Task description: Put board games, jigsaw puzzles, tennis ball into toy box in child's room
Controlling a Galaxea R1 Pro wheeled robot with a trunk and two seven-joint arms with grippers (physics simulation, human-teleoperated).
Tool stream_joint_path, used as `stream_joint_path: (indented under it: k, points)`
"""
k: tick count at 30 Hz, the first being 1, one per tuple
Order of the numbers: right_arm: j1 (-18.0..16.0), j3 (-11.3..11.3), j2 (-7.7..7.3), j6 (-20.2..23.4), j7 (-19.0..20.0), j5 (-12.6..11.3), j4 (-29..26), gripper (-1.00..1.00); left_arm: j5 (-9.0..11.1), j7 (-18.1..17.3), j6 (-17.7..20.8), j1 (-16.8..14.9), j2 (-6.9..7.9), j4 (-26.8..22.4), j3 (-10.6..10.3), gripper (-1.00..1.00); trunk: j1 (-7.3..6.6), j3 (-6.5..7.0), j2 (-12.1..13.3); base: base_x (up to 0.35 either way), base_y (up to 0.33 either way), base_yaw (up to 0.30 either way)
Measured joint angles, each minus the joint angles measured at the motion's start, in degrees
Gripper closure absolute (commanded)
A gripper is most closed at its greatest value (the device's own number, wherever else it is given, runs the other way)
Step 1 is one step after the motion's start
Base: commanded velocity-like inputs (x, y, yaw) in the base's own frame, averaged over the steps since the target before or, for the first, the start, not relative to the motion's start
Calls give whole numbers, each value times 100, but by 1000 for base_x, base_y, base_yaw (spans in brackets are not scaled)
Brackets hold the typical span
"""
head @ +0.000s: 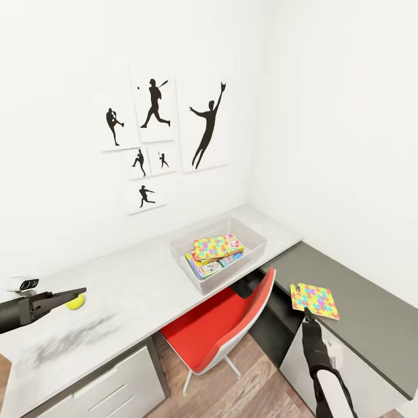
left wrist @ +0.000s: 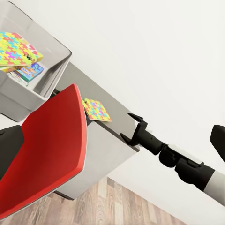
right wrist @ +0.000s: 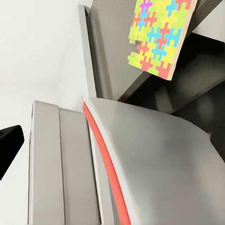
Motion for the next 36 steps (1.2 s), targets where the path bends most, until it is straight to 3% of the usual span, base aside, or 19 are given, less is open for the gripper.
stream_joint_path:
  k: [13,19,36]
  points:
    - [18,-61,3,-50,19,-42,-17,-100,-1,0,0,0,0,0,0,-100,0,0,0,0,0,0]
    - [27,-26,2,-552,61,-23,-35,-100,-1,0,0,0,-2,0,0,-100,0,0,0,0,0,0]
    - [-87,-30,16,-1127,-15,-79,234,-100,-1,0,0,0,-47,0,0,-100,0,0,0,67,0,0]
